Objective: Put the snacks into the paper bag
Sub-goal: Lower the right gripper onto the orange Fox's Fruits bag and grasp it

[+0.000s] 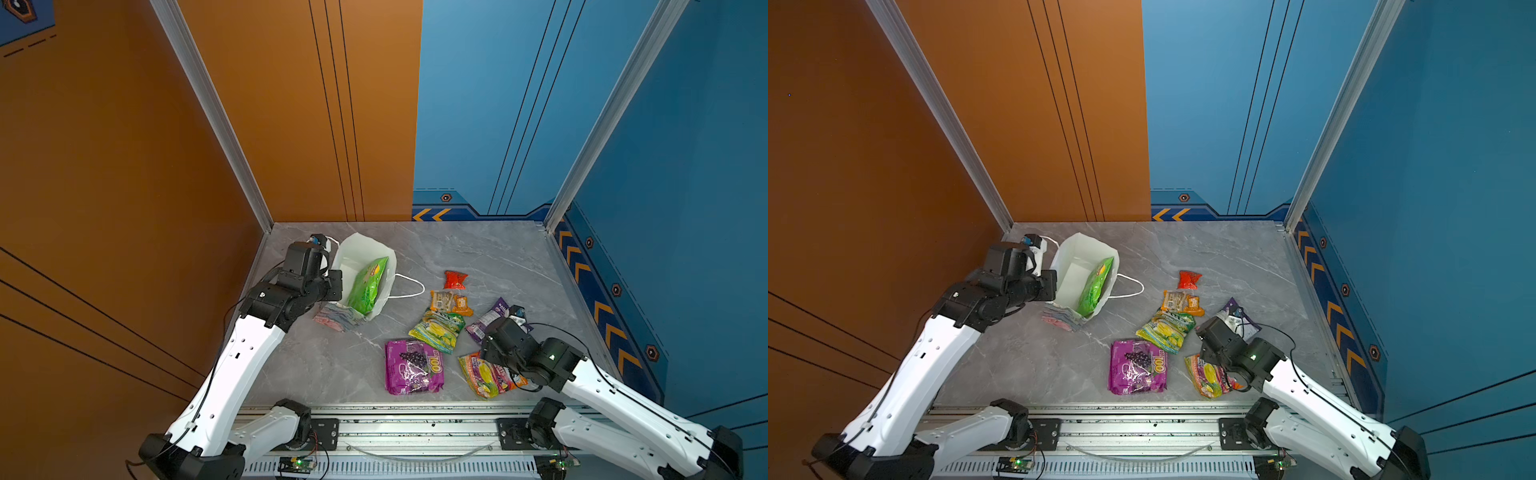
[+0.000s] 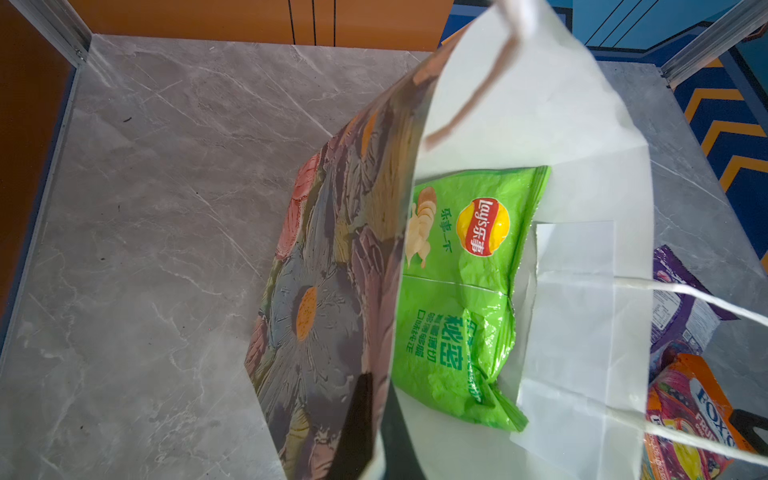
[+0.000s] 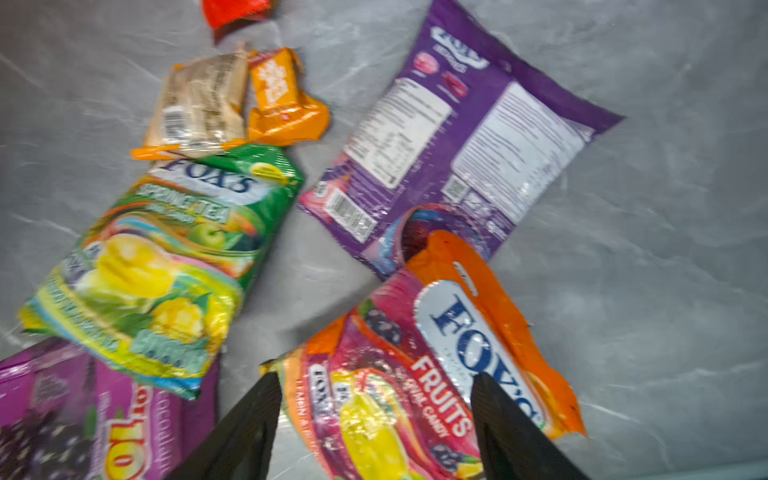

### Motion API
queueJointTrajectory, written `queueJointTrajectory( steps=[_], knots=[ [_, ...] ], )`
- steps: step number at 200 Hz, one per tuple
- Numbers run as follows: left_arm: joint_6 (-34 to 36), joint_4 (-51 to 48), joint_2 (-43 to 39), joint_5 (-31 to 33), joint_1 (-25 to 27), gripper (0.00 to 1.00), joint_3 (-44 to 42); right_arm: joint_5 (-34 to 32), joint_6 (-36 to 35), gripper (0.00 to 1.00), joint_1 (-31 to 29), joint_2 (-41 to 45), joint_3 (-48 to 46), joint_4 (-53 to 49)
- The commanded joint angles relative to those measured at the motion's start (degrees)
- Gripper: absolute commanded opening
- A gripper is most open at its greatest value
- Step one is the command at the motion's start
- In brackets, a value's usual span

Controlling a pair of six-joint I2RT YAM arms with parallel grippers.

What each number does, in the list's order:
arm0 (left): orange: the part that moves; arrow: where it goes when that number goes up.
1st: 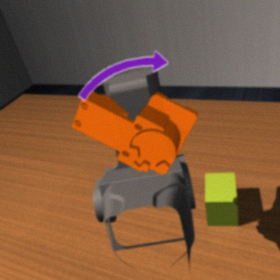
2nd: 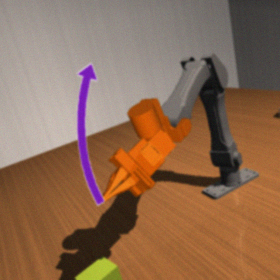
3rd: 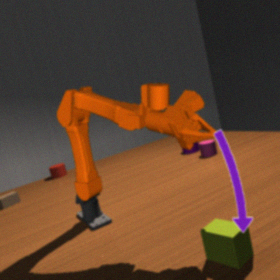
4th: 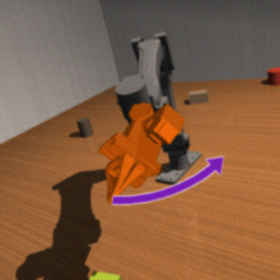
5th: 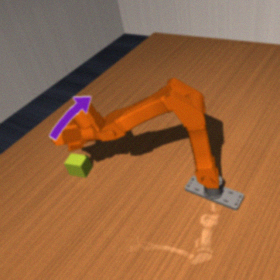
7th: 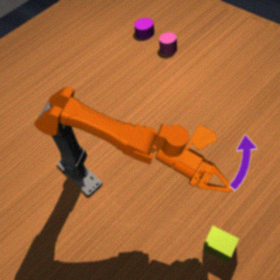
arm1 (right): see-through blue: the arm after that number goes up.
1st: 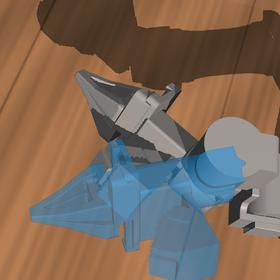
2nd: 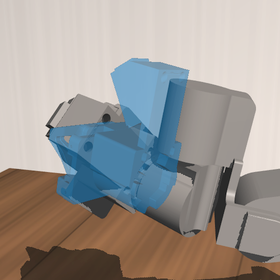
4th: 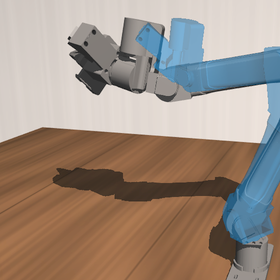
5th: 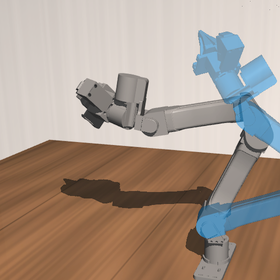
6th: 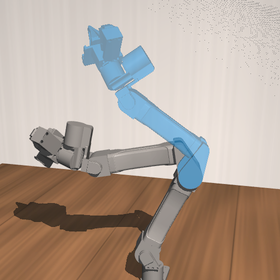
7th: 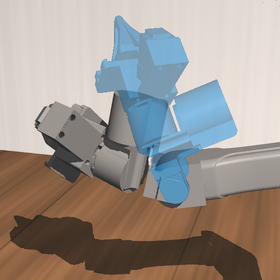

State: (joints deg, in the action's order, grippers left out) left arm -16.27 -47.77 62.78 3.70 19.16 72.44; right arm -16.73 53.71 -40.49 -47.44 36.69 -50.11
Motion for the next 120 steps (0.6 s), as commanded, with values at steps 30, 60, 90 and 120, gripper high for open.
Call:
queueJointTrajectory(
  steps=[30,60,90,120],
  knots=[
    [0.3,0.4,-0.4,1.5,0.3,0.0,-0.3,8.9,-1.7,0.75,10.9,5.3,-8.3,-1.7],
    [0.3,0.0,0.4,1.7,0.5,0.0,0.0,11.3,1.3,0.75,11.5,7.3,-12.4,1.7],
    [0.2,-0.6,1.1,2.5,0.5,0.0,0.1,13.8,4.7,0.75,9.4,7.7,-14.7,5.6],
    [0.1,-0.7,1.4,2.8,0.5,0.0,0.3,14.1,9.1,0.75,4.5,5.8,-16.1,10.7]
  ],
)
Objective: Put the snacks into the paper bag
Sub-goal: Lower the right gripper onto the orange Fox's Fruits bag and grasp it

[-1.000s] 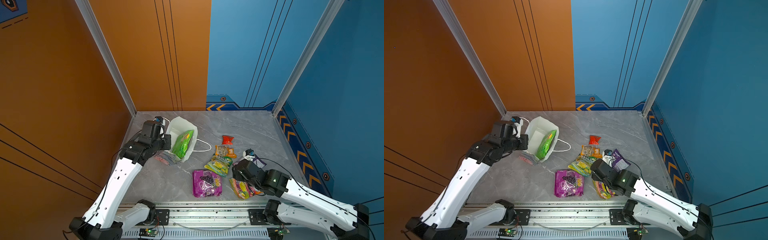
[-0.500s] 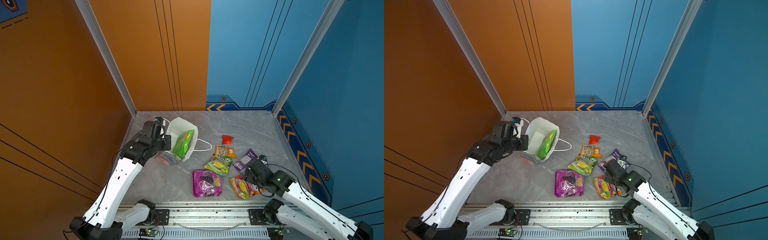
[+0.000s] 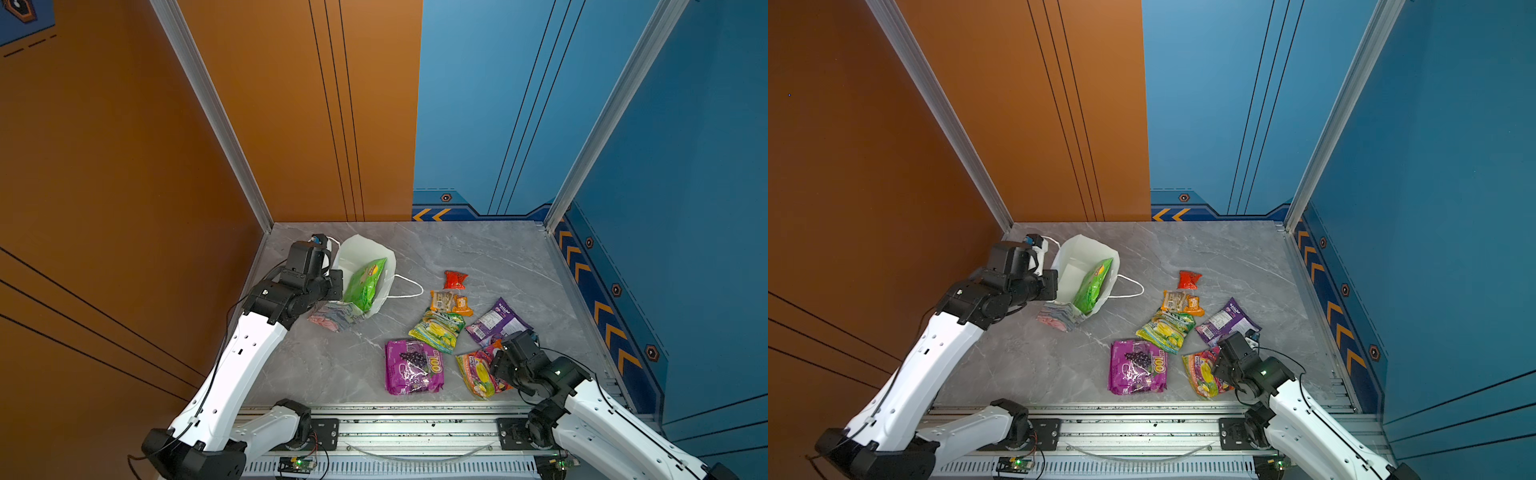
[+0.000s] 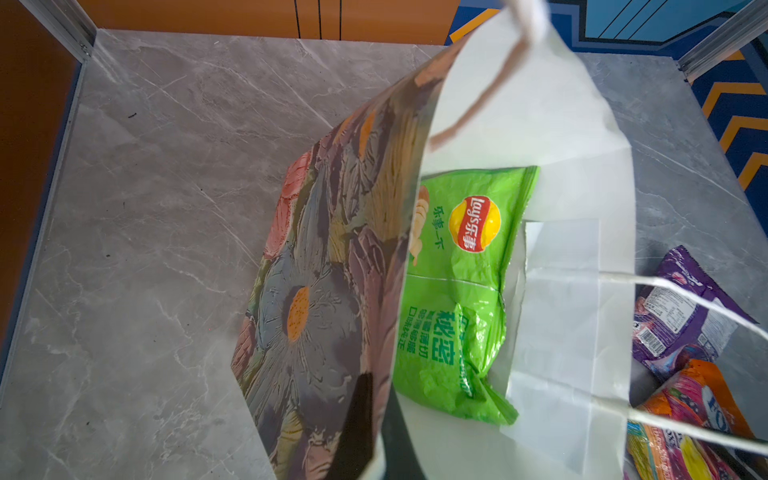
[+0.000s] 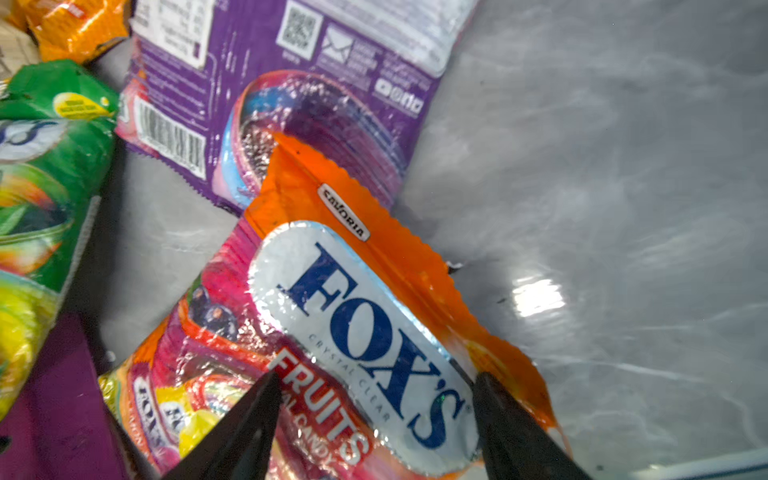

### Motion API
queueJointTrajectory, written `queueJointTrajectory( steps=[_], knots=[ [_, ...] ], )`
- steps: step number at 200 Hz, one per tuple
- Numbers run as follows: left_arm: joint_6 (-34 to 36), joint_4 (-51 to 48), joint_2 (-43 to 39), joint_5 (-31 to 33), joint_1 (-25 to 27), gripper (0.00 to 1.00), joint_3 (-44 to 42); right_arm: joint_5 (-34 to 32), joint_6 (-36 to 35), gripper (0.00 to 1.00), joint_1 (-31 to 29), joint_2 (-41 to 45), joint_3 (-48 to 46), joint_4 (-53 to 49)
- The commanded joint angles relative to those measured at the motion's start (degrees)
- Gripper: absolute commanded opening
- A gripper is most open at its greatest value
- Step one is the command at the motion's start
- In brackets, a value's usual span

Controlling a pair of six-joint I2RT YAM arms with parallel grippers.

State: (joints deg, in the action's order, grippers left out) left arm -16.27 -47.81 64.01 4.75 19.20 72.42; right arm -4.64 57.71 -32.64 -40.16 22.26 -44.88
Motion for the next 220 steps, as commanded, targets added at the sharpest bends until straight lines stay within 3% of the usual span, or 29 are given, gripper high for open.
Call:
queueJointTrajectory(
  steps=[1,35,52,95,122,158,211,220],
  knots=[
    [0.1,-0.7,0.1,1.7,0.4,0.0,0.3,2.0,5.3,0.75,-3.6,-1.6,-1.7,5.7],
    [0.1,-0.6,0.1,1.9,0.7,0.0,0.3,-1.8,9.1,0.75,-11.6,-4.9,0.8,7.7],
    [0.1,-0.6,0.0,2.0,0.7,0.0,0.2,-2.8,6.4,0.75,-12.4,-6.6,3.2,7.0],
    [0.2,-0.7,0.0,1.9,0.9,0.0,0.2,-0.4,-7.4,0.77,-3.1,-9.6,8.5,-1.4],
    [0.2,-0.9,0.1,2.1,1.0,0.0,0.2,3.0,-11.0,0.79,2.8,-9.0,7.9,-1.2],
    [0.1,-0.9,0.1,2.2,1.0,0.0,0.2,8.5,-12.3,0.79,7.5,-9.3,5.3,2.6],
    [0.1,-0.8,0.1,2.1,1.1,0.0,0.3,12.6,-10.9,0.8,8.1,-11.3,1.4,7.5],
    [0.1,-0.8,0.2,2.2,1.1,0.0,0.3,13.0,-10.5,0.92,8.0,-11.9,0.6,8.6]
  ],
)
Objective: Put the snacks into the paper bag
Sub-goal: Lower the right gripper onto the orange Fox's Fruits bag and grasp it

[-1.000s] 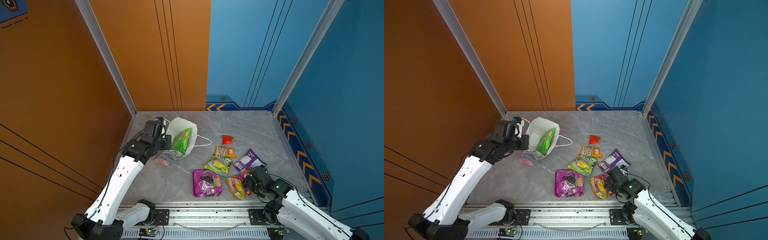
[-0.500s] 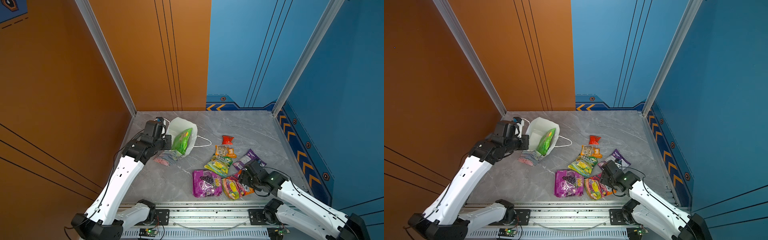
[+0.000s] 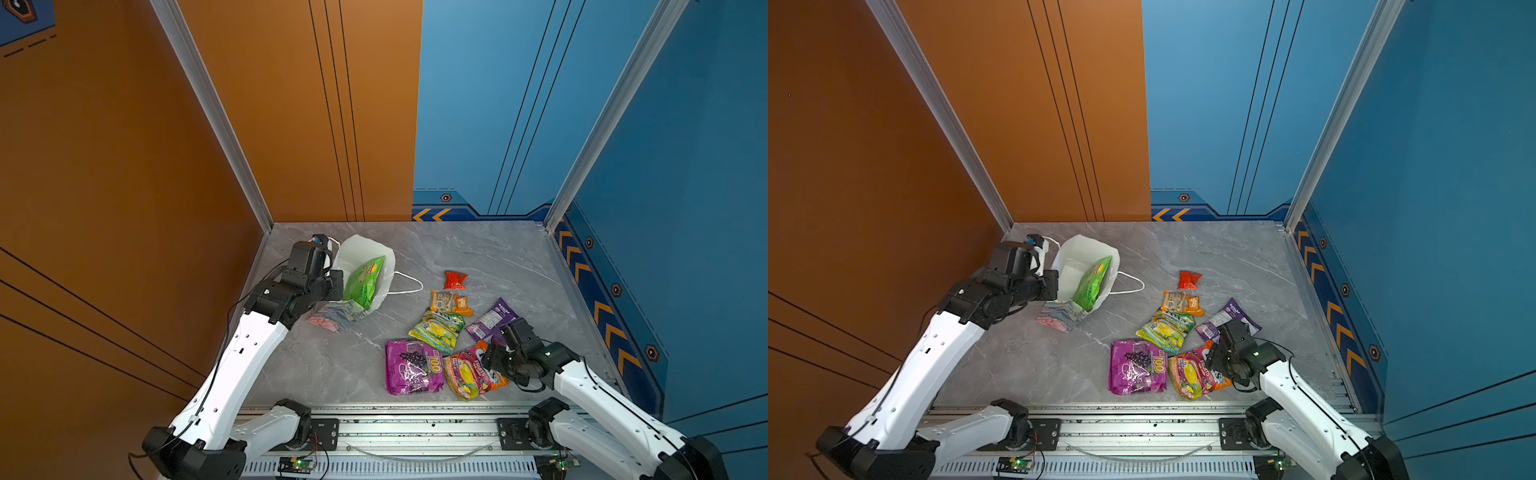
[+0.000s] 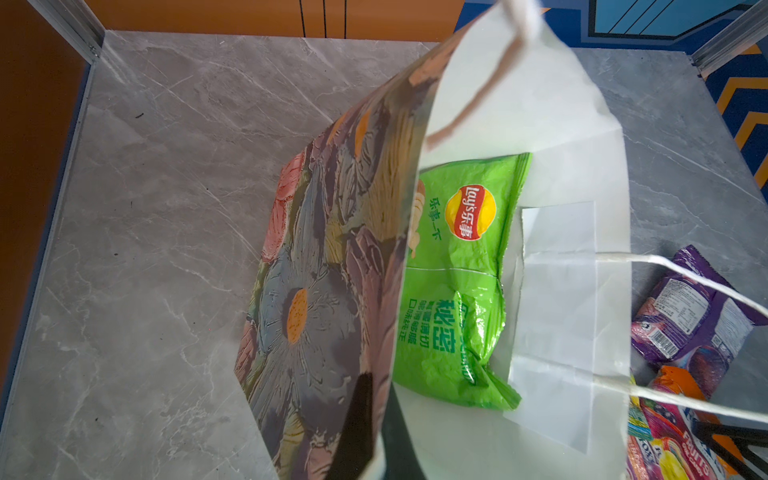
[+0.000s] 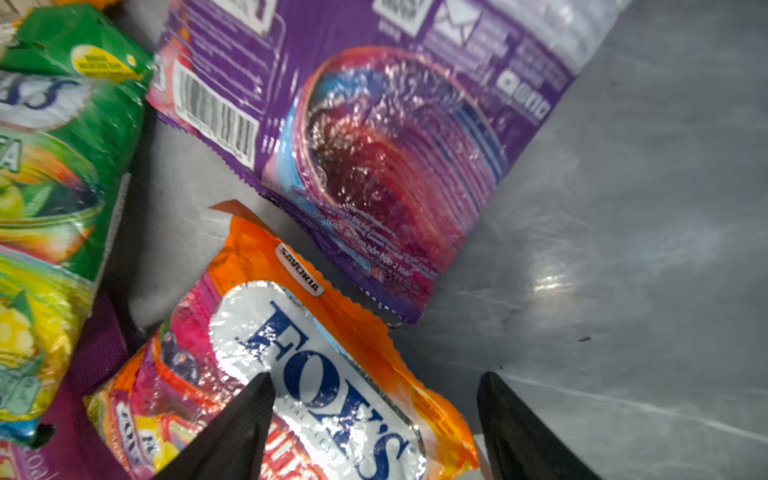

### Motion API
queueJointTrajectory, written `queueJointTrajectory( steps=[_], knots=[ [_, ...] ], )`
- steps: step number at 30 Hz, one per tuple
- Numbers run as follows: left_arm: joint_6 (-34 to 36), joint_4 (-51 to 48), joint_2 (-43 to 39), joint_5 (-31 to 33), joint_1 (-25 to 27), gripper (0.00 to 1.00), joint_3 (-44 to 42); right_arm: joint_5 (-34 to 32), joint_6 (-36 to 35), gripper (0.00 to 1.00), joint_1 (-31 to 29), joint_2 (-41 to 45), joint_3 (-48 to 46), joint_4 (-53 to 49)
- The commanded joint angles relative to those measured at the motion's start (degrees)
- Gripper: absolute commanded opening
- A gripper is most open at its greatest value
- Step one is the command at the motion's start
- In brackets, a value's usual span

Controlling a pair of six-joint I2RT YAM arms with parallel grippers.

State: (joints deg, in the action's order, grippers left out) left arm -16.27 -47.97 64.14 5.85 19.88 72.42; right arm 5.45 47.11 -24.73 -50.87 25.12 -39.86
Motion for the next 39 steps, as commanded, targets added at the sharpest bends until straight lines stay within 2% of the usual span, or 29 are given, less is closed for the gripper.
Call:
queueJointTrajectory(
  steps=[1,2,10,15,20,26,36,39],
  knots=[
    [0.1,-0.7,0.0,1.1,0.4,0.0,0.3,2.9,0.1,0.92,0.0,-1.2,-2.3,3.6],
    [0.1,-0.7,0.1,1.1,0.5,0.0,0.3,3.4,0.5,1.0,-0.2,-1.8,-2.7,4.5],
    [0.1,-0.7,0.0,1.2,0.6,0.0,0.3,1.1,1.5,1.0,-2.2,-2.0,-1.6,3.9],
    [0.1,-0.7,-0.2,1.3,0.5,0.0,0.2,1.7,3.8,0.94,-4.5,-3.4,-2.7,6.8],
    [0.1,-0.7,-0.1,1.2,0.7,0.0,0.2,0.6,6.2,0.76,-8.0,-6.8,-3.2,10.2],
    [0.1,-0.7,0.1,1.2,0.8,0.0,0.2,-0.6,6.8,0.44,-9.2,-6.3,-2.0,9.8],
    [0.1,-0.7,0.2,1.3,1.0,0.0,0.2,-3.2,7.4,0.1,-8.9,0.7,0.1,6.3],
    [0.0,-0.7,0.3,1.3,1.0,0.0,0.2,-4.4,7.9,0.04,-8.9,2.2,1.1,4.9]
  ],
)
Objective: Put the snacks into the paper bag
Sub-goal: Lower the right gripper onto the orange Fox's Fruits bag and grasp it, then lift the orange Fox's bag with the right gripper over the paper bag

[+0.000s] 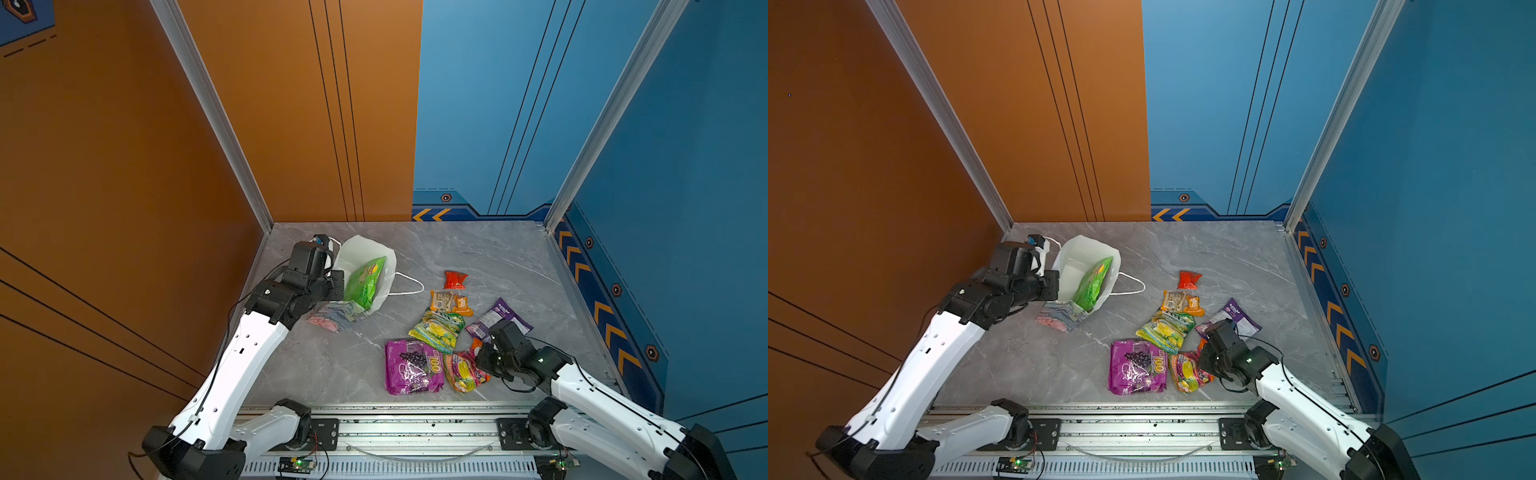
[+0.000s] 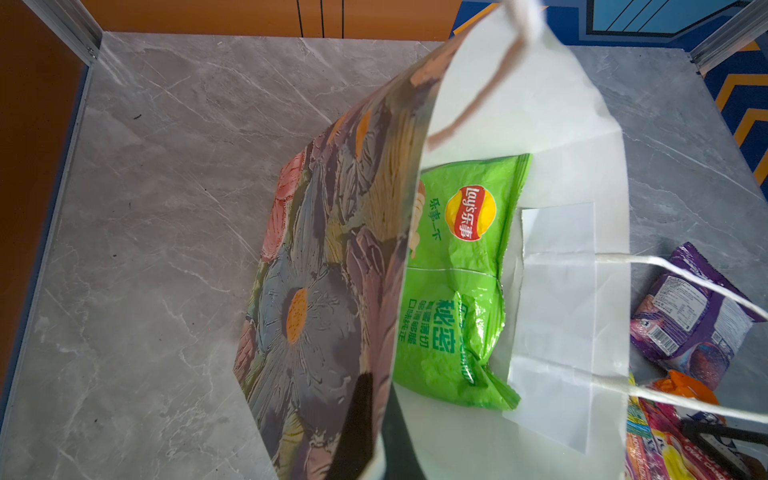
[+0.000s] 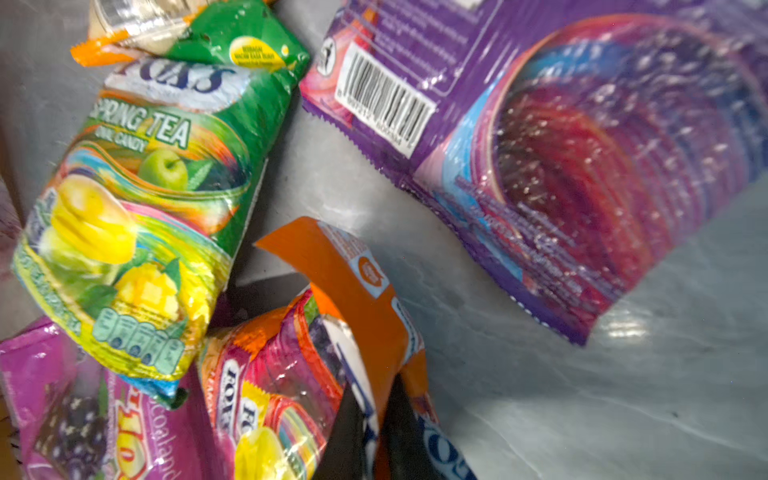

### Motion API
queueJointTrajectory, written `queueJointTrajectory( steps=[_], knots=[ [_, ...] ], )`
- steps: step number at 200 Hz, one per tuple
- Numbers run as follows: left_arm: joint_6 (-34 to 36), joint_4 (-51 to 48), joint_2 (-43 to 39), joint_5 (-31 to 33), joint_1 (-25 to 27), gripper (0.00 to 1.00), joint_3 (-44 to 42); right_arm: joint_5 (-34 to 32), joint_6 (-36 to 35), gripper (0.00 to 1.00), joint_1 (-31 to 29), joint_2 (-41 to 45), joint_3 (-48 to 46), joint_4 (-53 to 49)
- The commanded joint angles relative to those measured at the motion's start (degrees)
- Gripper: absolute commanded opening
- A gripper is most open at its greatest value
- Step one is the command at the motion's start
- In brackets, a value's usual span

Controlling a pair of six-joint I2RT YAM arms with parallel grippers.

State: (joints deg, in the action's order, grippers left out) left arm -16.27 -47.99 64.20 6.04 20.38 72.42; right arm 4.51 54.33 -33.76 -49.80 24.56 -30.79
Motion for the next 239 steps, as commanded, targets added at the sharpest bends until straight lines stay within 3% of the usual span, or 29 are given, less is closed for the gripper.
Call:
queueJointTrajectory(
  steps=[1,40,70,96,165,219,239],
  knots=[
    [0.0,-0.7,0.2,1.2,0.5,0.0,0.2,-4.0,0.8,0.02,0.1,1.8,2.3,-4.9],
    [-1.0,-0.6,0.5,0.2,0.5,0.0,0.4,-9.7,1.2,0.0,-0.1,6.6,6.9,-10.4],
    [-7.1,-0.7,2.7,-1.0,1.0,0.0,1.5,-14.7,0.2,0.0,0.2,6.8,13.2,-13.3],
    [-10.9,-3.4,5.7,-1.0,1.7,0.0,5.6,-17.3,-1.3,0.0,0.1,4.3,20.0,-14.8],
    [-13.9,-7.0,10.7,5.9,5.0,0.0,16.2,-20.5,-3.5,0.0,-0.7,-2.5,34.0,-12.8],
    [-15.0,-4.8,11.3,5.4,4.5,0.0,13.1,-24.2,-4.1,0.0,-6.0,-11.0,46.7,-9.3],
    [-15.9,-3.0,9.6,4.9,4.2,0.0,10.6,-26.2,-5.1,0.0,-10.5,-15.5,53.3,-9.0]
  ],
)
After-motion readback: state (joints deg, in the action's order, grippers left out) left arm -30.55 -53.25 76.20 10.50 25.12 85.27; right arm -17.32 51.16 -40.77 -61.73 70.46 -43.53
